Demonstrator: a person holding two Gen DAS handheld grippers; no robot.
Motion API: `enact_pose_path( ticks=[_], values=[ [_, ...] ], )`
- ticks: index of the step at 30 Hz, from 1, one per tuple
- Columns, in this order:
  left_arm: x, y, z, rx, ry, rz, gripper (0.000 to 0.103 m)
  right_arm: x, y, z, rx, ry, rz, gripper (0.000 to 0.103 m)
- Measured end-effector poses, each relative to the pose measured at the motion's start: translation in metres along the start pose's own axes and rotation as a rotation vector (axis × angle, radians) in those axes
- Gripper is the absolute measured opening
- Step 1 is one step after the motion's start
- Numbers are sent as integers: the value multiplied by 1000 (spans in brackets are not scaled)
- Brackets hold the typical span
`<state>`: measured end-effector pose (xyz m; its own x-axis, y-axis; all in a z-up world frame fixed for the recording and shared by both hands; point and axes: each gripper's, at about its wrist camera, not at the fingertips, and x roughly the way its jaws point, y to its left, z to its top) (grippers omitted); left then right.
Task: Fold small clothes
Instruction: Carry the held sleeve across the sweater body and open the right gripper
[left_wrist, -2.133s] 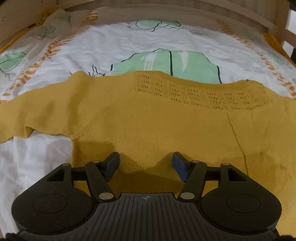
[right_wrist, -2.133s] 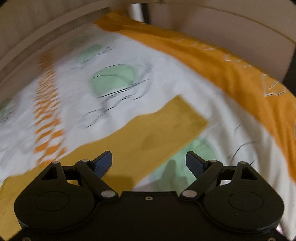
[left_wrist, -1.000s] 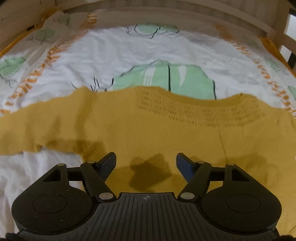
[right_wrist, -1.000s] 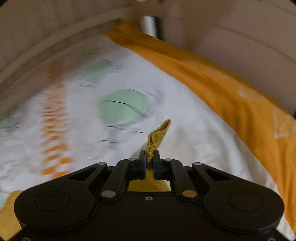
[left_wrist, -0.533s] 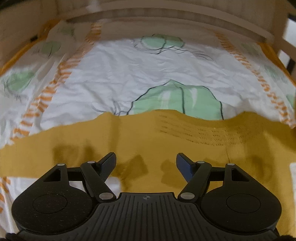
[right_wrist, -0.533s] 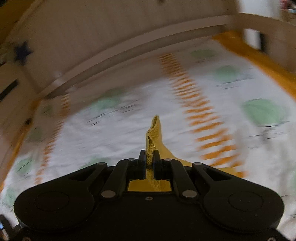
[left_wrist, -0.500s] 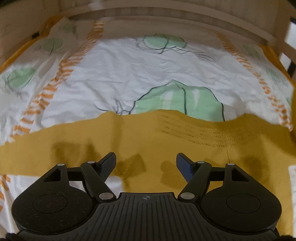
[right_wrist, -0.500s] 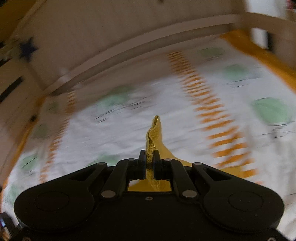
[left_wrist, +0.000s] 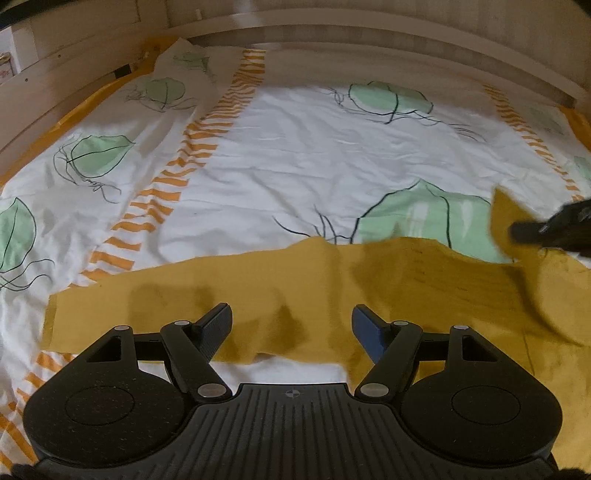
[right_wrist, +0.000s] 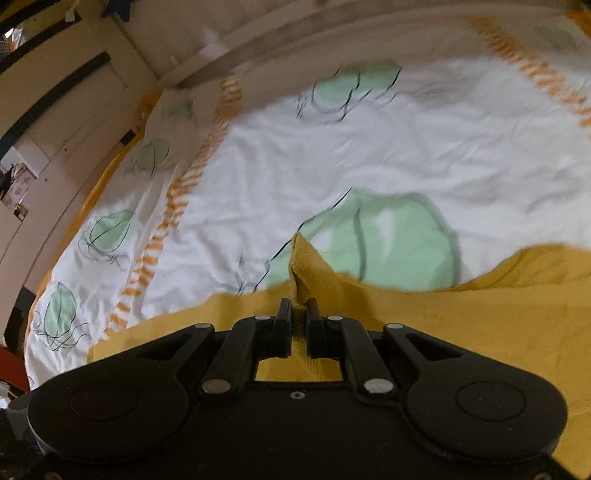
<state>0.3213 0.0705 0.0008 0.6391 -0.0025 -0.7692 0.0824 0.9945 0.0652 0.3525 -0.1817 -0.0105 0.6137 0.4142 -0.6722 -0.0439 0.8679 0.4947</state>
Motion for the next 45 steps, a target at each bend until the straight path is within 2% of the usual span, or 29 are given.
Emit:
enact_pose_path(
  ticks=[14,15,18,19,20,21,22,24,29,31,36,45],
  values=[
    [10,24,0,-75,32,-11,71,72,43,-44,-30,55,43,14],
    [11,26,0,-78,32,-10,71,74,43,-46,-26,52,54,21],
    [13,32,-2,-93,29,-21,71,78,42,-50,-18,57,82,29],
    [14,36,-3,-106,28,-28,71,76,41,-51,-15,47,78,37],
    [15,38,-3,-120,27,-32,71,73,40,-53,-18,30,66,55],
    [17,43,-3,-140,22,-36,71,69,39,-54,-27,9,47,67],
    [18,46,-3,-153,15,-44,71,63,37,-56,-40,-18,24,70],
    [21,55,-4,-183,-1,-76,71,56,33,-59,-59,-38,-6,70],
    [32,83,-14,-335,11,-188,71,39,15,-71,-54,-71,-66,70],
    [36,95,-19,-378,16,-210,71,34,9,-78,-46,-78,-75,70],
    [36,120,-28,-415,-26,-160,70,25,4,-102,-57,-76,-114,70],
    [40,175,-47,-557,-69,-108,70,19,21,-151,-221,-78,-223,72]
  ],
)
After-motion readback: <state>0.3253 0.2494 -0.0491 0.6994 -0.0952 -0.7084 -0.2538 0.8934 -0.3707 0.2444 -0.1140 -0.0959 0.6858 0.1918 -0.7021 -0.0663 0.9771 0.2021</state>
